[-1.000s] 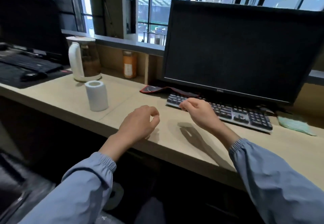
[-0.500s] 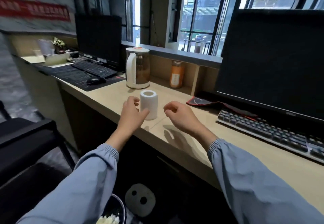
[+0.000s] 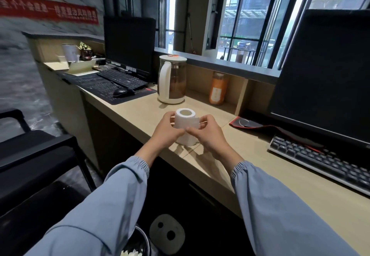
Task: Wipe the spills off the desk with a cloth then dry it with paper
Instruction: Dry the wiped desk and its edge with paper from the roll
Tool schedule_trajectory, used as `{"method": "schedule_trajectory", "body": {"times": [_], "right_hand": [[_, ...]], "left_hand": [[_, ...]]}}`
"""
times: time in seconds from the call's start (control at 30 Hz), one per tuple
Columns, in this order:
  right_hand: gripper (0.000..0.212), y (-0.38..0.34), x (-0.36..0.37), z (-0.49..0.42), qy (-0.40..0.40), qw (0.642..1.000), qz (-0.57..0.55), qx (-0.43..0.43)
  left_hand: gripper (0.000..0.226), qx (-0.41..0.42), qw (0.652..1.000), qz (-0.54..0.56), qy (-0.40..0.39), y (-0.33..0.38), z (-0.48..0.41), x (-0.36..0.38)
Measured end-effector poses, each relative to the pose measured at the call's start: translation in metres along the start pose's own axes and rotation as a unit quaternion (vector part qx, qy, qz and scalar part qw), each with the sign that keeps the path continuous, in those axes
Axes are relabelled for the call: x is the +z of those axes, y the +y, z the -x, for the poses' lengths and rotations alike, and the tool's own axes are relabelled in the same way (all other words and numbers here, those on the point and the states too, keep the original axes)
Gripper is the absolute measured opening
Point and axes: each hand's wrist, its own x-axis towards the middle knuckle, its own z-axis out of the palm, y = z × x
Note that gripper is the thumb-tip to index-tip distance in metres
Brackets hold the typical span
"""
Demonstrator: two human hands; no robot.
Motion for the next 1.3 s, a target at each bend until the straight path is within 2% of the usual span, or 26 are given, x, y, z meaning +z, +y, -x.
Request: {"method": "schedule_trajectory", "body": {"times": [0.2,0.5,0.7,0.9,1.1,1.2,1.3], "right_hand": [[0.019,0.002,-0.002,0.002,0.023,0.999,-0.009,-0.029],[0.017,0.006,-0.013,-0.005,0.021,0.999,-0.014,0.02],[0.009,0.002,-0.02,-0.005,0.01,0.992,-0.094,0.078],[0.01,-0.01,-0.03,-0.002,0.032,0.973,-0.189,0.128],[0.011,-0.016,-0.031,0.005,0.106,0.975,-0.154,0.118],[0.014,-0.016,-0.036,0.009,0.133,0.975,-0.148,0.102],[0.018,-0.015,-0.042,0.015,0.176,0.971,-0.151,0.062]], "left_hand": [[0.061,0.01,0.999,0.005,-0.037,-0.003,-0.002,-0.003],[0.077,0.036,0.994,0.003,-0.107,-0.001,-0.012,-0.009],[0.056,0.004,0.989,-0.033,-0.144,-0.005,-0.018,-0.01],[0.067,-0.052,0.972,0.137,-0.185,-0.003,-0.002,-0.008],[0.084,-0.082,0.923,0.311,-0.21,0.003,0.02,0.006],[0.078,-0.111,0.898,0.367,-0.215,0.011,0.029,0.003],[0.067,-0.121,0.89,0.389,-0.205,0.015,0.034,0.002]]}}
